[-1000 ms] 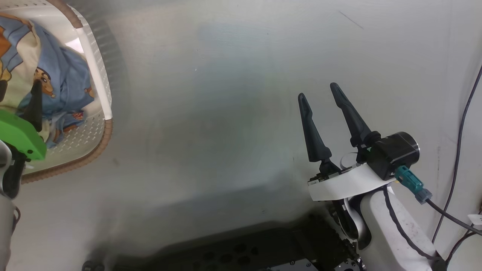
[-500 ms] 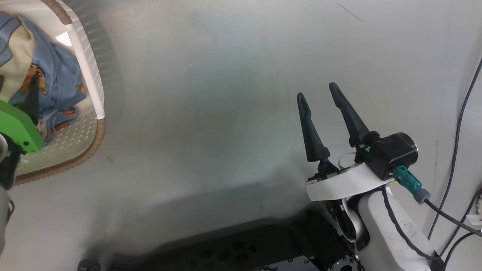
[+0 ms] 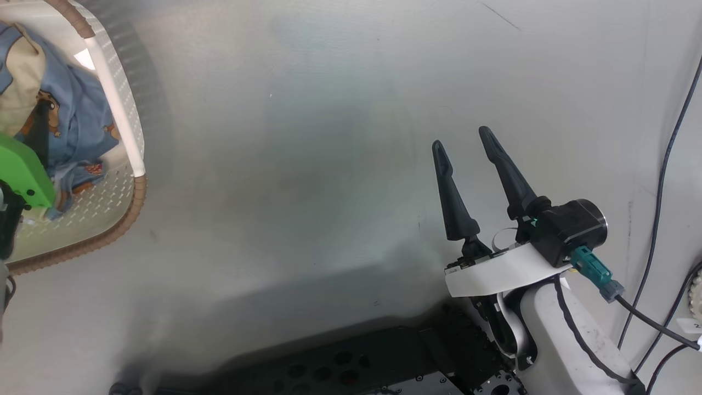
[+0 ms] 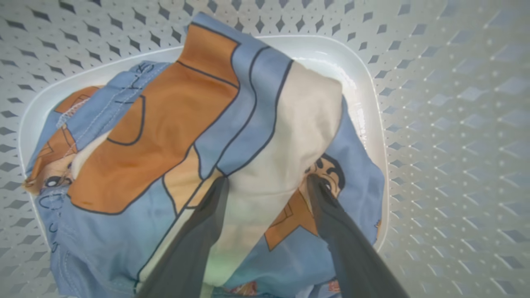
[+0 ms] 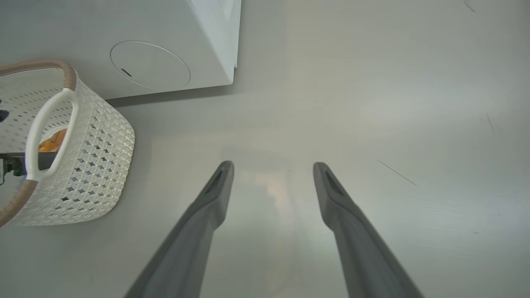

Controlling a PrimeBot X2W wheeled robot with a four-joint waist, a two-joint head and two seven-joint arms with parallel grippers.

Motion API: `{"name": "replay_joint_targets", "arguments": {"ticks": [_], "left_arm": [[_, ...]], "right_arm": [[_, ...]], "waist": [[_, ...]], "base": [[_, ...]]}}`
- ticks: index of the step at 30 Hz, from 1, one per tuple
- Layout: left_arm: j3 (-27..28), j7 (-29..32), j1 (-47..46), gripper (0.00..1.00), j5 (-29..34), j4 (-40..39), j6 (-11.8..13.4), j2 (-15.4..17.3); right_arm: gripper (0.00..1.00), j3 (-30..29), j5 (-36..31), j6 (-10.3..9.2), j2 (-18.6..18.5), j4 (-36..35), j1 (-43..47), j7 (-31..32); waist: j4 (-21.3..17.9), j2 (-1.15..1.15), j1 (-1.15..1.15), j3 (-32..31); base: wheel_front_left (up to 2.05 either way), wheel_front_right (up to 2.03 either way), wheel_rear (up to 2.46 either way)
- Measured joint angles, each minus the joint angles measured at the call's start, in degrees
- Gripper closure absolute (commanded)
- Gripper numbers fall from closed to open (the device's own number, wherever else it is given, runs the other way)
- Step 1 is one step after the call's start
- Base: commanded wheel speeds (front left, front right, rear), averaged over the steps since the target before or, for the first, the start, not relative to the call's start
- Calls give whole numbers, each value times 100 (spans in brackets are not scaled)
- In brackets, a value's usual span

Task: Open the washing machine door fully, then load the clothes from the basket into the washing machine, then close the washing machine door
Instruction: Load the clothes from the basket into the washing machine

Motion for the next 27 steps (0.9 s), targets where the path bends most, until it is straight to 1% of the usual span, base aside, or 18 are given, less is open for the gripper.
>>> {"name": "replay_joint_targets", "arguments": {"ticks": [9,16,17,18,19,27], "left_arm": [[-108,0,-158,0,-1,285,0,-25],[-147,-4,-265,0,0,478,0,-83],[-153,-5,-280,47,0,519,0,-99],[-171,0,-288,89,0,556,-1,-112],[-187,0,-289,100,0,589,0,-125],[-225,-89,-328,100,-3,780,-1,-198]], "right_arm": [[0,-5,-29,-3,0,-42,119,0],[0,-27,-79,-46,1,-87,231,0],[0,-29,-89,-52,1,-87,254,0],[0,-29,-91,-52,1,-89,268,0],[0,-32,-91,-52,1,-97,279,0],[0,-68,-107,-53,1,-152,309,0]], "waist": [[36,0,0,41],[67,0,0,62],[73,0,0,65],[78,0,0,66],[83,0,0,68],[113,0,0,58]], "base": [[0,0,0],[0,0,0],[0,0,0],[0,0,0],[0,0,0],[0,0,0]]}}
